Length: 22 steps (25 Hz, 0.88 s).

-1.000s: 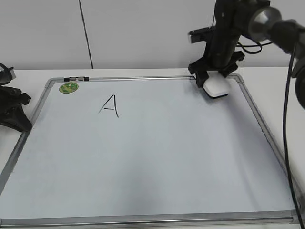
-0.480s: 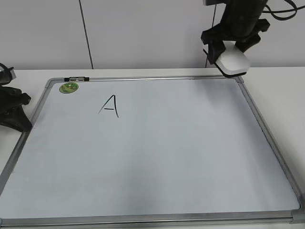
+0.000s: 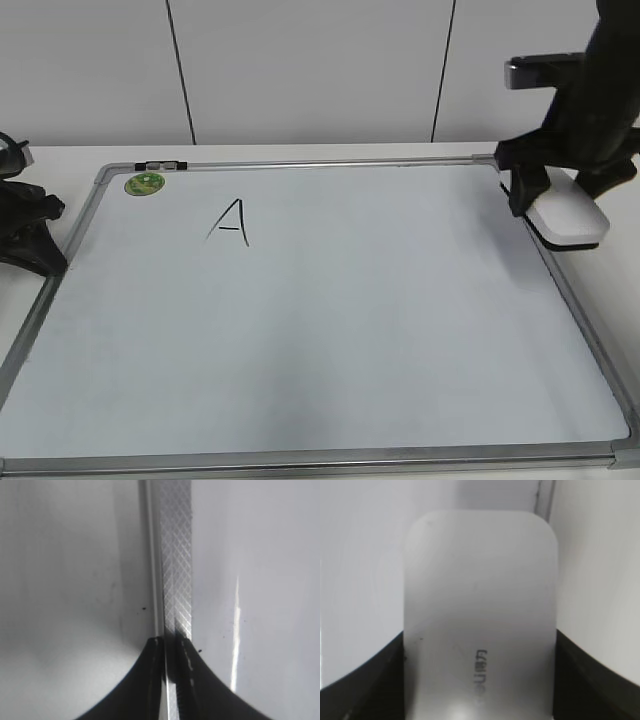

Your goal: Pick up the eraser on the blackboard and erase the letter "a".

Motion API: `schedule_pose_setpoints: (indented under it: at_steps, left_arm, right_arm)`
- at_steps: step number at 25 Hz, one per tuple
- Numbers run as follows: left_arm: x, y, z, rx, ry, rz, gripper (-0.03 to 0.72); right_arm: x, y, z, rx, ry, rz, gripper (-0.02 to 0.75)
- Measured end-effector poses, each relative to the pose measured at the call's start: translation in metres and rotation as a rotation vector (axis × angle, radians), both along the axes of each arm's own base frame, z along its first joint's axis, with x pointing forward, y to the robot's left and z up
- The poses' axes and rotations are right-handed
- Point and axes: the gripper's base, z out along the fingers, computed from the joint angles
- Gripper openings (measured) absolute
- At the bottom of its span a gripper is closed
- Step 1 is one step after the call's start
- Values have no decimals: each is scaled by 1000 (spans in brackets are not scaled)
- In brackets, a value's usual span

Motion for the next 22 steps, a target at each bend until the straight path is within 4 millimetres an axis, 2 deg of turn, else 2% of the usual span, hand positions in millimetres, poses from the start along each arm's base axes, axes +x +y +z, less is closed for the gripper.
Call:
schedule_pose_setpoints:
  at_steps: [3,5,11,22]
  left_arm:
    - [0,0,0,0,0,0,32]
    - [0,0,0,-1,2,-1,32]
    - [0,0,0,-1,2,-1,32]
    - [0,0,0,-1,2,-1,32]
  right_arm:
    - [-5,-15,-15,8,22,-48,527]
    - [-6,-18,-20,14,18,-59,527]
    - [0,-15,-22,50,-43,-69,527]
    - [11,-14,-60,46,14,-73,527]
